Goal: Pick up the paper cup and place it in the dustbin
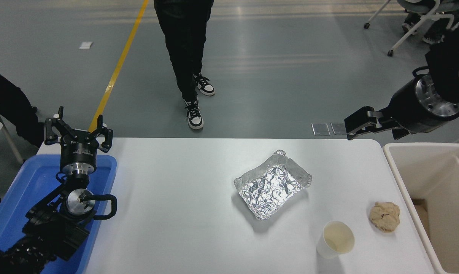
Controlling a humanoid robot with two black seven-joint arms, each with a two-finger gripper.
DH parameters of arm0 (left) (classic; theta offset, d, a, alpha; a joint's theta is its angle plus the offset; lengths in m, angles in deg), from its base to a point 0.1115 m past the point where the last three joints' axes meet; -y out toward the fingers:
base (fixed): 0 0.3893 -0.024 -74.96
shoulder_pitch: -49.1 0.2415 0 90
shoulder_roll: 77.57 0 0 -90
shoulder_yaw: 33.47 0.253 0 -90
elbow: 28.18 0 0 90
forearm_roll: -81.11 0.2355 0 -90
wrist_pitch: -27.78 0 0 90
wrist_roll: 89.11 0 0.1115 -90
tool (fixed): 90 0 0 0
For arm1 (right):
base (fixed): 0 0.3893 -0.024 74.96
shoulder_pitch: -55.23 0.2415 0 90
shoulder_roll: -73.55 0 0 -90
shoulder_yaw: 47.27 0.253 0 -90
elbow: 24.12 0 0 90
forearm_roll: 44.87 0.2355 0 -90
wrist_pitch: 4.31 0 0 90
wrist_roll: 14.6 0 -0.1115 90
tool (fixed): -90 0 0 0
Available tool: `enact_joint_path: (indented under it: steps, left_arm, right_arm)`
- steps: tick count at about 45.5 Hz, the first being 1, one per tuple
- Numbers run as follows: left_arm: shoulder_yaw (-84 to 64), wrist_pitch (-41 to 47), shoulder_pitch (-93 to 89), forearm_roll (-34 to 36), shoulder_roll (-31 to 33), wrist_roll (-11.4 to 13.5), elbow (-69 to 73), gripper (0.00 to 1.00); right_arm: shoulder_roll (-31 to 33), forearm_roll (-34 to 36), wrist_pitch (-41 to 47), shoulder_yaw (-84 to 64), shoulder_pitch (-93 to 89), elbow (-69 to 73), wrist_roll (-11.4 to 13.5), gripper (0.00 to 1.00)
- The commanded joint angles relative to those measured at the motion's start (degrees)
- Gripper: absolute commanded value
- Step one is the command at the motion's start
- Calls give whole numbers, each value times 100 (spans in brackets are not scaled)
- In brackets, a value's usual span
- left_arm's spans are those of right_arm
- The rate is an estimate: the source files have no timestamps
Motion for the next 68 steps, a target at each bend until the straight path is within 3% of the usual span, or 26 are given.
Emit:
enact_joint_path:
  steps: [1,24,39,48,68]
  left_arm:
    - [8,-8,0,-2,0,-1,0,99]
    - [8,-8,0,7,-8,-9,0,99]
    - [8,-8,0,7,-8,-9,0,99]
    - [8,-8,0,15,-8,-9,0,99]
    - [8,-17,0,24,0,-18,-9,99]
  right_arm:
    - [-26,176,568,-119,512,258,-7,100]
    - [-132,150,481,-22,-1042,258,-7,100]
    - [-167,62,-1154,452,-2712,258,2,100]
    - [-264,-930,-1892,391,-3714,208,2,100]
    - [-290,-1001,-2262,909,-5130,-786,2,100]
